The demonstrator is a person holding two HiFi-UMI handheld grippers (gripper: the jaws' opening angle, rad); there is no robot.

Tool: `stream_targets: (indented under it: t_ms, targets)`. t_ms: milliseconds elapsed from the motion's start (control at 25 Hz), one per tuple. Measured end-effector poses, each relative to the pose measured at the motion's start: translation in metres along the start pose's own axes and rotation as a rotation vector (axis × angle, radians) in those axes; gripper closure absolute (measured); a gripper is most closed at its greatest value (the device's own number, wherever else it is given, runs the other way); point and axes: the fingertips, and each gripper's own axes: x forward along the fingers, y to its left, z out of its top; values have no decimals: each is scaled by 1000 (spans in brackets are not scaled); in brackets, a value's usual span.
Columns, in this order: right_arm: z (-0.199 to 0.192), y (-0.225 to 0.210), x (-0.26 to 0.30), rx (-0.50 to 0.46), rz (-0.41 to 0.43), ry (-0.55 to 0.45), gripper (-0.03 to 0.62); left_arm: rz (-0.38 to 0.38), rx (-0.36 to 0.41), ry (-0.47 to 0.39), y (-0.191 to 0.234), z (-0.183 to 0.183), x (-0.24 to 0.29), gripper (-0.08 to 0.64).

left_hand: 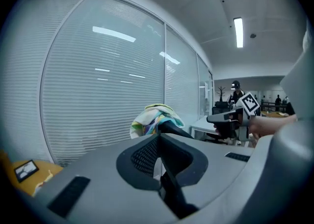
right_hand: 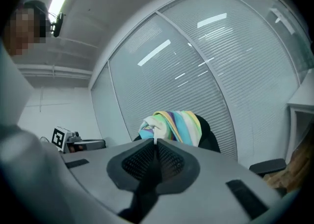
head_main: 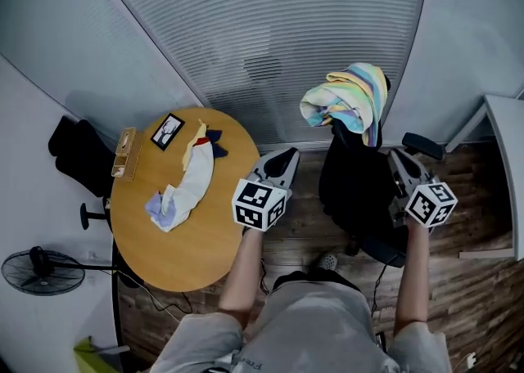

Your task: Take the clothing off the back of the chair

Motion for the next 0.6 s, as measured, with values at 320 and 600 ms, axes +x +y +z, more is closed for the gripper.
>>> stream_targets:
  t_ms: [320,600]
  targets:
    - [29,-8,25,-37,25,41,550,-43,93,30,17,10,45,498]
    - [39,-11,48,18,76,74,385,-153,158,83,18,11,82,378]
